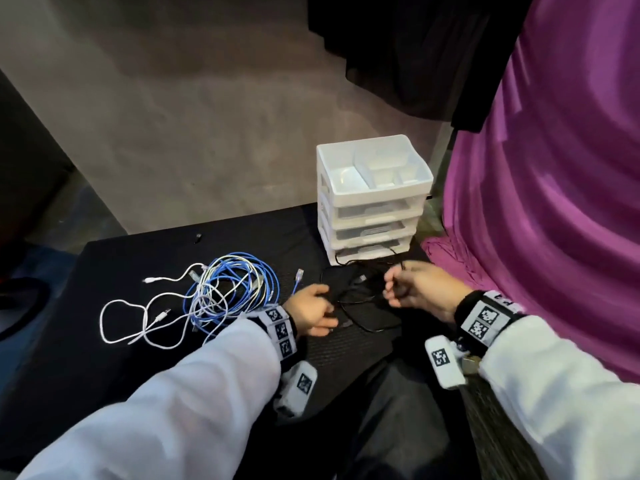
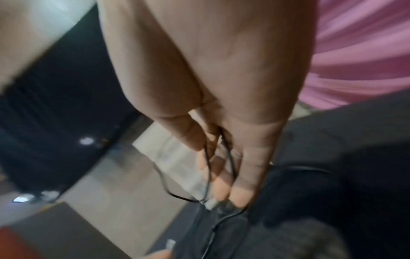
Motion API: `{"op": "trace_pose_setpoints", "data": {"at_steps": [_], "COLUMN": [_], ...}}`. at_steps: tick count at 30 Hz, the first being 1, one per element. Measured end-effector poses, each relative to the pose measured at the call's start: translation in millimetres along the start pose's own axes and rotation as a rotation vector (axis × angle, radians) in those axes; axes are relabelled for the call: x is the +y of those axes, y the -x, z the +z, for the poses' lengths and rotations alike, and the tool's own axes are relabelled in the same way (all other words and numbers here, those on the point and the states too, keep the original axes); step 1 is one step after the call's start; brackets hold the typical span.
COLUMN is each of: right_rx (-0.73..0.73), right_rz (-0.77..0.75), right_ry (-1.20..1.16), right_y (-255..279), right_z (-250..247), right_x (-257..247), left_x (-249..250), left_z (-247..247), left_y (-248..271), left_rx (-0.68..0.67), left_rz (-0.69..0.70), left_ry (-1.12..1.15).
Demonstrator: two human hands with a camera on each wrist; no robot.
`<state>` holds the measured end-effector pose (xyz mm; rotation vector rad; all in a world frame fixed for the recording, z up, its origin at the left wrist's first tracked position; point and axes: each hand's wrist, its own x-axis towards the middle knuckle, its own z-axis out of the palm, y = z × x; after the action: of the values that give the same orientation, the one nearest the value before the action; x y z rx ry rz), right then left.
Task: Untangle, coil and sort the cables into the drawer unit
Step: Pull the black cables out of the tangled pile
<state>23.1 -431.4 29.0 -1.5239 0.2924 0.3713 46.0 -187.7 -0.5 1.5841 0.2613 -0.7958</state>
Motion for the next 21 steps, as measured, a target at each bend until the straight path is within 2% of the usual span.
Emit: {"op": "trace_pose_setpoints", "data": {"at_steps": [2,6,7,13,16,18,19,21], "right_rx": [0.067,0.172,0.201,0.236,0.205,0.239,0.262,0.301], "right_rz": [0.106,0.123,0.112,0.101,0.120,0.117,0.116,0.104], "right_ry": [0.035,-0.076,-0.055,0.490,0.713,0.918,1.001,1.016], "right_y": [-13,-20,-20,-10,-2,1,2,3], "right_z": [-11,-25,-26,-44,-54,-57,-57,-53], "right_x": [31,47,45,46,47,47,46,45], "left_x": [-16,-28,-30,-41,-49,-49,-49,-45], "left_z": [-10,-19,-21,-8,5,11,12,18], "left_y": [-5,-5,-7,-6,-5,-4,-5,-11], "left_rx": [-0.005,0.274,0.308,0.242,0.199,0.196,0.212,0.279], "left_rz": [-0.004,0.238,0.264,0.074,0.063,0.071,0.085,0.102], "left_ry": [0.053,-0.267,-0.325,-0.494,-0.589,-0.657,-0.669,-0.602]}}
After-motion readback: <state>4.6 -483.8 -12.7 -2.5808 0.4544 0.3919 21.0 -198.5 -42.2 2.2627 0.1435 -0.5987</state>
